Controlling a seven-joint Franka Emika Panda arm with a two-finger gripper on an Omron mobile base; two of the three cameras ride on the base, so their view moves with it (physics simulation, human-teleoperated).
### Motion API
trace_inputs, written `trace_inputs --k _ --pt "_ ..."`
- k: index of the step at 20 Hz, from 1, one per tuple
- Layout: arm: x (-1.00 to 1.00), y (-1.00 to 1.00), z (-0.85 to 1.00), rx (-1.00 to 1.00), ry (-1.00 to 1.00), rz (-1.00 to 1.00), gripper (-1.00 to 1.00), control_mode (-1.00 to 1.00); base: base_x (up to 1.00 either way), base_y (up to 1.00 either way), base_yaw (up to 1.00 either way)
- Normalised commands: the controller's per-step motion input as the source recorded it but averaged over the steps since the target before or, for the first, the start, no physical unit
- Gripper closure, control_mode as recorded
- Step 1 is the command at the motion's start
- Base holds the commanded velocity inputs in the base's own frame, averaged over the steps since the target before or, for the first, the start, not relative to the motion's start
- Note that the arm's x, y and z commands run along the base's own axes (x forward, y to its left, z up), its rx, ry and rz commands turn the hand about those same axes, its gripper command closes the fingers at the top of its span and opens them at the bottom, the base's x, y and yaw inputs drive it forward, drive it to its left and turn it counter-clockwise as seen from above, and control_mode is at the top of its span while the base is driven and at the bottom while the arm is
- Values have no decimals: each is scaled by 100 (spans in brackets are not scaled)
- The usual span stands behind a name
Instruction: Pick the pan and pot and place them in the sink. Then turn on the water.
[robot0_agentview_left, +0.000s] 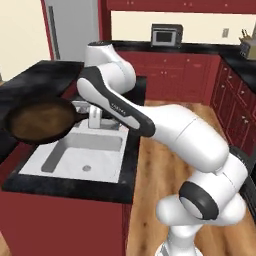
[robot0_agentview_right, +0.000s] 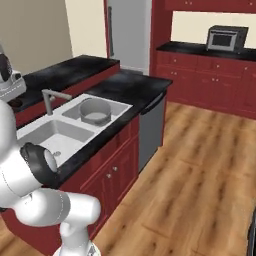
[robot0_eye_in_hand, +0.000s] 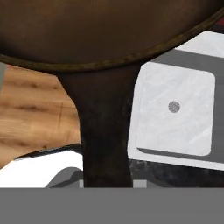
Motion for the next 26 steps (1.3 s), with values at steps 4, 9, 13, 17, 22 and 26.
trace_inputs --k 4,9,13,17,22,26 --pt "0 0 0 0 0 0 100 100 53 -52 59" --pt "0 0 0 0 0 0 100 100 38 -35 70" --pt "0 0 0 0 0 0 100 100 4 -45 46" --pt "0 0 0 0 0 0 100 100 0 -74 29" --pt "0 0 0 0 0 0 100 100 -26 -98 11" --pt "0 0 0 0 0 0 100 100 -89 -94 10"
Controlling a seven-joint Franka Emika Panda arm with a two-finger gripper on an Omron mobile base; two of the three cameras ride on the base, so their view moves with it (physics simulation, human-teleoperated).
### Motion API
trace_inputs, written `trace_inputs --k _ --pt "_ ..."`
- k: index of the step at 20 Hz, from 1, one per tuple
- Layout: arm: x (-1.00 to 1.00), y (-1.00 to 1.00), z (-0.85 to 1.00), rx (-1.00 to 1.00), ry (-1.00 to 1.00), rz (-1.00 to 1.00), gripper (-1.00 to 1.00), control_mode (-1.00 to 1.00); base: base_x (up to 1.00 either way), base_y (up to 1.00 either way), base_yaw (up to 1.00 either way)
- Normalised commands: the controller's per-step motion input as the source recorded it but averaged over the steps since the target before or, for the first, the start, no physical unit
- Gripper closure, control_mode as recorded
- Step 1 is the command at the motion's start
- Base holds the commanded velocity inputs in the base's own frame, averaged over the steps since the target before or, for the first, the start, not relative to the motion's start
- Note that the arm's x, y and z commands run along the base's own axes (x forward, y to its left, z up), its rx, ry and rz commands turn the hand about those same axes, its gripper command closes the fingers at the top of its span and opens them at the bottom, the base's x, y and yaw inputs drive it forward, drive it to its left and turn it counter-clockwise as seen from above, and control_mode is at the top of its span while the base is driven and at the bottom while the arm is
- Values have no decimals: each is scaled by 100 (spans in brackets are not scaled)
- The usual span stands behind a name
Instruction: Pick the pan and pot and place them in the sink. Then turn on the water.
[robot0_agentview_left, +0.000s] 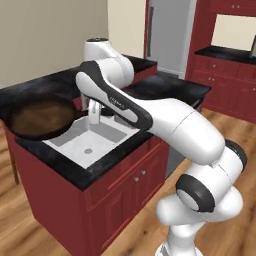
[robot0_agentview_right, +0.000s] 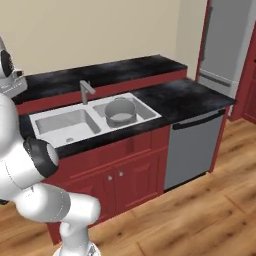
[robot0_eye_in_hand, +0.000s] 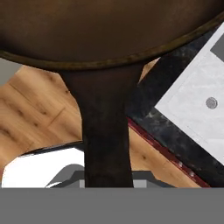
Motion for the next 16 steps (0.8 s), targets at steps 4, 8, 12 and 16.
trace_inputs --k 4,8,12,16 --pt "0 0 0 0 0 0 100 100 36 -64 12" --pt "0 0 0 0 0 0 100 100 98 -41 8" --pt "0 0 0 0 0 0 100 100 100 -17 0" --pt "0 0 0 0 0 0 100 100 94 8 -11"
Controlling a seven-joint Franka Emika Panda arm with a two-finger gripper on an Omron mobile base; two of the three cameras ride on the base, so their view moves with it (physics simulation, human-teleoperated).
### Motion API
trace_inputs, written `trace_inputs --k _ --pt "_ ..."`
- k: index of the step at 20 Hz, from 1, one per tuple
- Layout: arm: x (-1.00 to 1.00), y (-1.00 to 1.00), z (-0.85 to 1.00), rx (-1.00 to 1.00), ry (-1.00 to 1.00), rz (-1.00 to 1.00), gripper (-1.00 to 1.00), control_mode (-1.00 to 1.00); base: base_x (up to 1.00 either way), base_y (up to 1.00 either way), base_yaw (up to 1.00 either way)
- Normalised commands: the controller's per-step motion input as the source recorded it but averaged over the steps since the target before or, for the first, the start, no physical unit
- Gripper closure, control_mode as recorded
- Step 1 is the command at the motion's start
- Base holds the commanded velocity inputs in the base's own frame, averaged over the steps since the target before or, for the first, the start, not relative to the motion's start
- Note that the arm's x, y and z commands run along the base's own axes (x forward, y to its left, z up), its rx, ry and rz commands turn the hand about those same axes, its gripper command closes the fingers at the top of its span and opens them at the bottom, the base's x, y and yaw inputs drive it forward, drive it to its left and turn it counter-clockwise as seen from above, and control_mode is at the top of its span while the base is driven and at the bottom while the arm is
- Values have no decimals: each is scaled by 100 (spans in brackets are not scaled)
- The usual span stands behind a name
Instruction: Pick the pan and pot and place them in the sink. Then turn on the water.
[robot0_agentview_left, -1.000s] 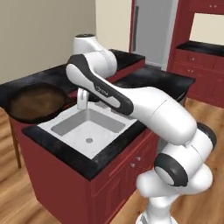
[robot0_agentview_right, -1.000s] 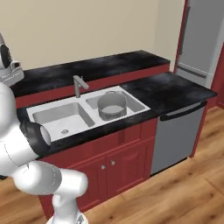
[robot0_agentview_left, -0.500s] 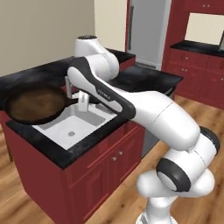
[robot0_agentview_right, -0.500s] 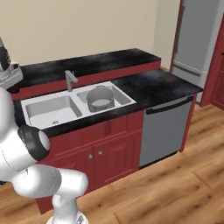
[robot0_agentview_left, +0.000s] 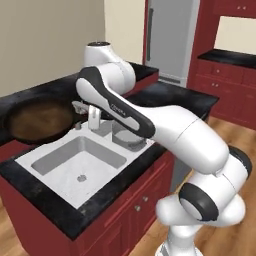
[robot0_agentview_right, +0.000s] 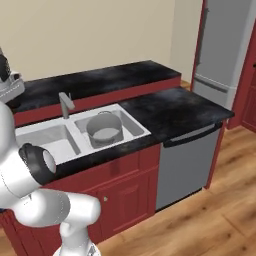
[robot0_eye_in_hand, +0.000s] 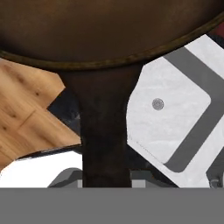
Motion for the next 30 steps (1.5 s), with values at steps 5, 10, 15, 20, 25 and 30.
trace_inputs --k 5,10,15,20,25,30 --pt "0 0 0 0 0 0 100 100 69 7 -2" --pt "0 0 0 0 0 0 100 100 29 -58 32" --pt "0 0 0 0 0 0 100 100 20 -51 34" --pt "0 0 0 0 0 0 100 100 28 -32 16" --pt "0 0 0 0 0 0 100 100 0 0 0" --pt "0 0 0 0 0 0 100 100 0 0 0"
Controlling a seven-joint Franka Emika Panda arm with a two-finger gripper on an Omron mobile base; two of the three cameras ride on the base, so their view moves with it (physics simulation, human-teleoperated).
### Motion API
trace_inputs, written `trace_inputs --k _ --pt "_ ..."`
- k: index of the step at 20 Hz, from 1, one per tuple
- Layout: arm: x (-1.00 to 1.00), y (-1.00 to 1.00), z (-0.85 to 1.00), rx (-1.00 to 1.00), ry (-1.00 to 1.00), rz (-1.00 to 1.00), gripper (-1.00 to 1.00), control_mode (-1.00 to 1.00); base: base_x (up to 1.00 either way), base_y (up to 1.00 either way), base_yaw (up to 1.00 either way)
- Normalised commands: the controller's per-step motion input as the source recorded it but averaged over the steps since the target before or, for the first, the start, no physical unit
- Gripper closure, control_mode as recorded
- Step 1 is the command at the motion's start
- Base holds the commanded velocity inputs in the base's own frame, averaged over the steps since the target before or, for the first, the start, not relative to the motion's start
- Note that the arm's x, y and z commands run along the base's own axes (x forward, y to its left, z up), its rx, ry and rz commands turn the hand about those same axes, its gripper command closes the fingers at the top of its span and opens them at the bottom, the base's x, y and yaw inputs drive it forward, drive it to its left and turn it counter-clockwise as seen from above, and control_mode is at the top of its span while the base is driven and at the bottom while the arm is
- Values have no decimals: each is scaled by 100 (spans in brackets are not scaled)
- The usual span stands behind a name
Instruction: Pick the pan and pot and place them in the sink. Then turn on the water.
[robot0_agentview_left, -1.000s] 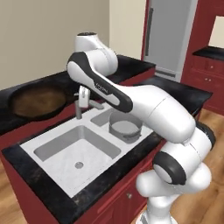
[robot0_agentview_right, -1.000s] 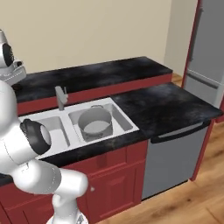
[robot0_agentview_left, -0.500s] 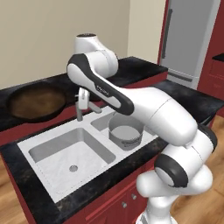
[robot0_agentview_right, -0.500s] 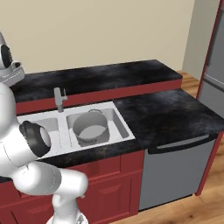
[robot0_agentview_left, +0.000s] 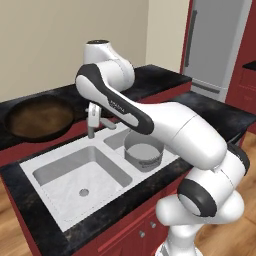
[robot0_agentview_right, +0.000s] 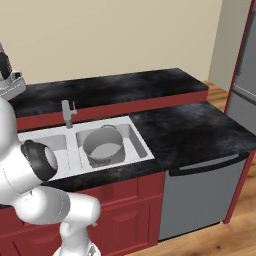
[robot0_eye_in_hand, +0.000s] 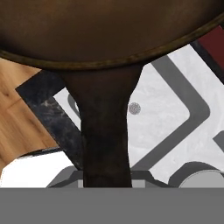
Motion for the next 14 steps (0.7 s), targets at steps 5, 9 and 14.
trace_inputs --k 5,9,14 --pt "0 0 0 0 0 0 100 100 0 0 0" --pt "0 6 0 0 0 -5 100 -100 0 0 0" --pt "-9 10 0 0 0 -18 100 -100 0 0 0"
